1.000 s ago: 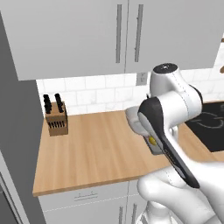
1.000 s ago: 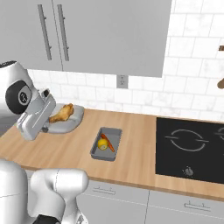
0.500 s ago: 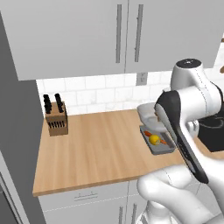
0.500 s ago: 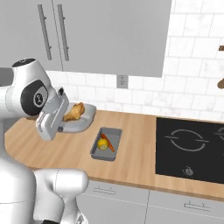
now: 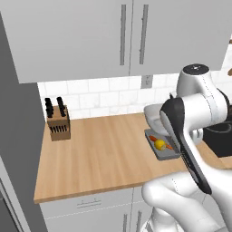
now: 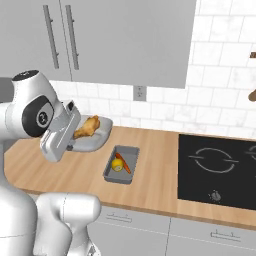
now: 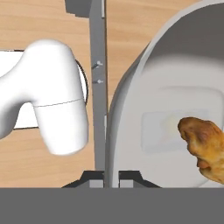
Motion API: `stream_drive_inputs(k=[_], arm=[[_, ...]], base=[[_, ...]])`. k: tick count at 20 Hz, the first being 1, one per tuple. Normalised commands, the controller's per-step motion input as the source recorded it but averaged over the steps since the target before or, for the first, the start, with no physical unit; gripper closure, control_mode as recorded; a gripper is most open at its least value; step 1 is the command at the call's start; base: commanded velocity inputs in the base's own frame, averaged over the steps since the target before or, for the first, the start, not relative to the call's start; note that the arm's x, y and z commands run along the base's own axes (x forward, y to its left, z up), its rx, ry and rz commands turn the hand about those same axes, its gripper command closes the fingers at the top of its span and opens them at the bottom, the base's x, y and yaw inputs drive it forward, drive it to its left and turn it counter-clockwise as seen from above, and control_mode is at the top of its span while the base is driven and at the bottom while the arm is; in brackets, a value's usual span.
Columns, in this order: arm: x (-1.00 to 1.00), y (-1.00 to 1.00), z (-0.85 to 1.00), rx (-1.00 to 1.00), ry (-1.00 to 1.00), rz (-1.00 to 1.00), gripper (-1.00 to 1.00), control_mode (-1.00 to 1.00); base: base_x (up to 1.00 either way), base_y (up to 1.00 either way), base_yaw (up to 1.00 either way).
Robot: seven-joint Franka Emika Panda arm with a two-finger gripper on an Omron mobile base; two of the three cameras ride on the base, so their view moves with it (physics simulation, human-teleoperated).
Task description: Take the meat container that has the chicken drumstick and place it on the second highest rack of the freezer. Then take the vegetable container that has the carrot and lemon and place it on the highest rack of the freezer.
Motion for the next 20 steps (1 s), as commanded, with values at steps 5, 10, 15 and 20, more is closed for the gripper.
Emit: stream_drive_inputs(k=[5, 10, 15, 20], arm=[[0.00, 0.03, 0.00, 0.01, 0.00, -0.07, 1.00, -1.00], [0.00, 0.00, 0.00, 0.00, 0.00, 0.01, 1.00, -1.00], [0.00, 0.00, 0.00, 0.00, 0.00, 0.01, 1.00, -1.00], [-0.03, 0.00, 0.00, 0.00, 0.00, 0.00, 1.00, 1.00]], base=[[0.00, 0.00, 0.00], [0.00, 0.00, 0.00], [0.00, 0.00, 0.00], [-0.27, -0.05, 0.04]])
